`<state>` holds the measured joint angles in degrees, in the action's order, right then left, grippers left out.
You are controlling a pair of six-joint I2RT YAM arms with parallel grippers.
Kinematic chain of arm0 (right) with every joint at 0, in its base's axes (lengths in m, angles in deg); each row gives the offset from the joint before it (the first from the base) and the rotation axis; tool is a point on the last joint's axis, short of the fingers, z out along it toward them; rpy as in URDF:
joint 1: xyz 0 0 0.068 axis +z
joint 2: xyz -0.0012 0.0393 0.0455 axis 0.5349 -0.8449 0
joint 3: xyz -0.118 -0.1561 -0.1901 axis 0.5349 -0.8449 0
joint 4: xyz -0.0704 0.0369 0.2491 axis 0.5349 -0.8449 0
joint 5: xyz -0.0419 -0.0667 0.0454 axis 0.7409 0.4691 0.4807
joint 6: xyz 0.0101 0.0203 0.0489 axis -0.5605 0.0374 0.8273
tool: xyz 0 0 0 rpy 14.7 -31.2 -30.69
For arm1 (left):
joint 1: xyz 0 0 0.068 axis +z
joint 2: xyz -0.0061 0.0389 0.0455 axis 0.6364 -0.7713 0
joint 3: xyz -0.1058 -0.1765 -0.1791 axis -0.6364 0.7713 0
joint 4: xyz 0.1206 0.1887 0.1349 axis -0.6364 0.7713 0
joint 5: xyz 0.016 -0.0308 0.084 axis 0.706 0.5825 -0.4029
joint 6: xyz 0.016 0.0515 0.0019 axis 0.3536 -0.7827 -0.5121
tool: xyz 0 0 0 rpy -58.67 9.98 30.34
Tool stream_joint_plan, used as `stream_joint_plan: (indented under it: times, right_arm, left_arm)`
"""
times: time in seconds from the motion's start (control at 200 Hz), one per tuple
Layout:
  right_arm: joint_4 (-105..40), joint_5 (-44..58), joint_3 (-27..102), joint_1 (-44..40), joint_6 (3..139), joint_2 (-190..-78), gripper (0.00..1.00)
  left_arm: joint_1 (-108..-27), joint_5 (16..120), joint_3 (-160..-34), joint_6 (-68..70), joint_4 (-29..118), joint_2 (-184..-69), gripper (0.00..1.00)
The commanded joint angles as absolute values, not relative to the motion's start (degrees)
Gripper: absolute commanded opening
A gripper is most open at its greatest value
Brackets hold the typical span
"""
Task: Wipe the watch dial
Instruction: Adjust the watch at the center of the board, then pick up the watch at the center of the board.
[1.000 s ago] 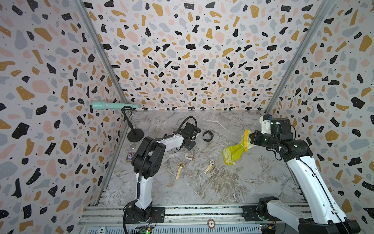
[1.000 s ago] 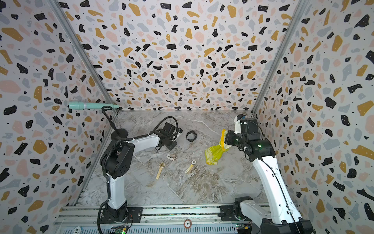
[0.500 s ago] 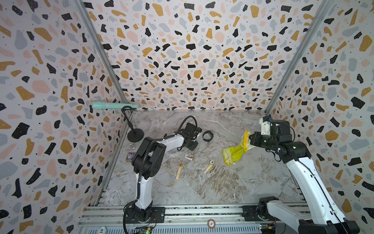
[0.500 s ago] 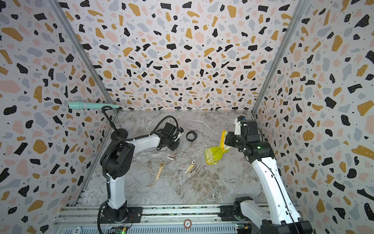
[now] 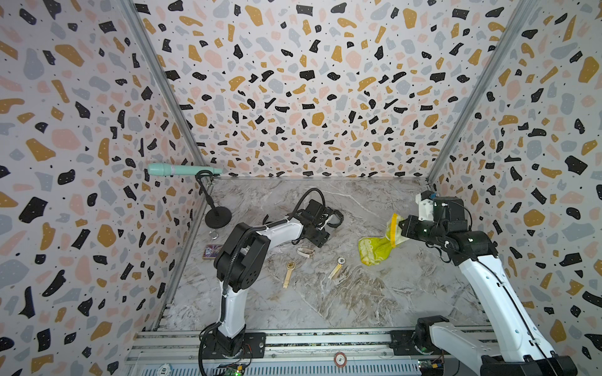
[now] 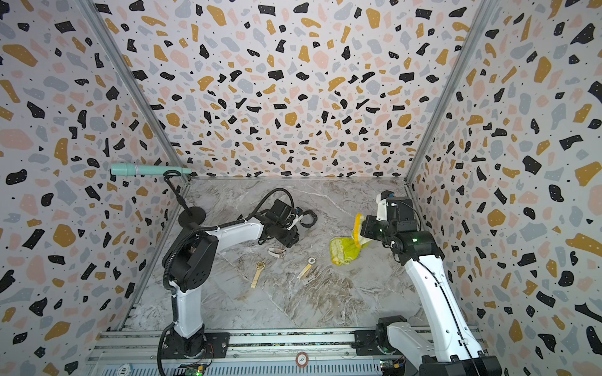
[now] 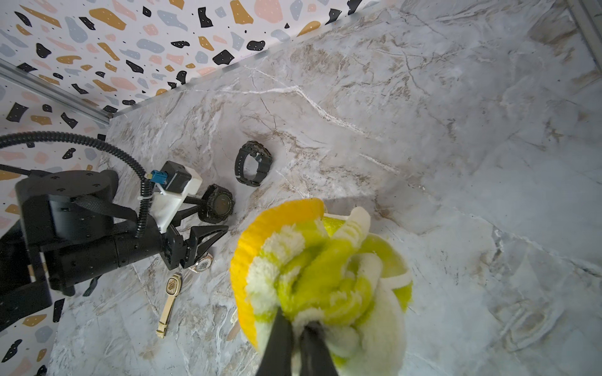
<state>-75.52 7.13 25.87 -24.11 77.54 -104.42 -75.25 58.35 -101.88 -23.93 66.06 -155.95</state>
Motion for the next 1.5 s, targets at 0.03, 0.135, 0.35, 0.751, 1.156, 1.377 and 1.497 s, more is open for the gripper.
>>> stream_joint_plan:
  times: [0.03,0.135,0.35,0.751,1.156,1.377,1.497]
  right_arm:
    - [-77.14,7.12,27.33,-24.77,76.16,-102.42,0.00]
    - [-77.60,6.89,27.34,-25.03,76.13,-101.99,0.00]
    - [-79.52,7.46,28.81,-25.20,75.88,-101.48,0.00]
    - [-80.96,8.01,30.34,-25.33,76.13,-100.54,0.00]
    - [-82.35,9.11,30.74,-25.39,76.92,-99.20,0.00]
    - [-82.69,9.42,30.72,-25.32,77.16,-98.87,0.00]
    - [-82.77,9.25,30.62,-25.44,77.30,-98.70,0.00]
  left_arm:
    - [-75.04,55.11,-103.78,-28.80,68.20,-153.12,0.76]
    - [-75.04,53.84,-104.19,-30.48,68.66,-153.98,0.74]
    - [-75.03,53.54,-104.31,-31.84,69.65,-155.23,0.67]
    - [-75.03,55.12,-102.36,-31.13,67.71,-157.06,0.49]
    - [-75.06,55.97,-101.52,-30.59,66.56,-157.92,0.44]
    - [-75.03,57.63,-102.63,-29.96,67.10,-158.54,0.09]
    - [-75.04,57.71,-102.81,-29.38,67.62,-158.74,0.00]
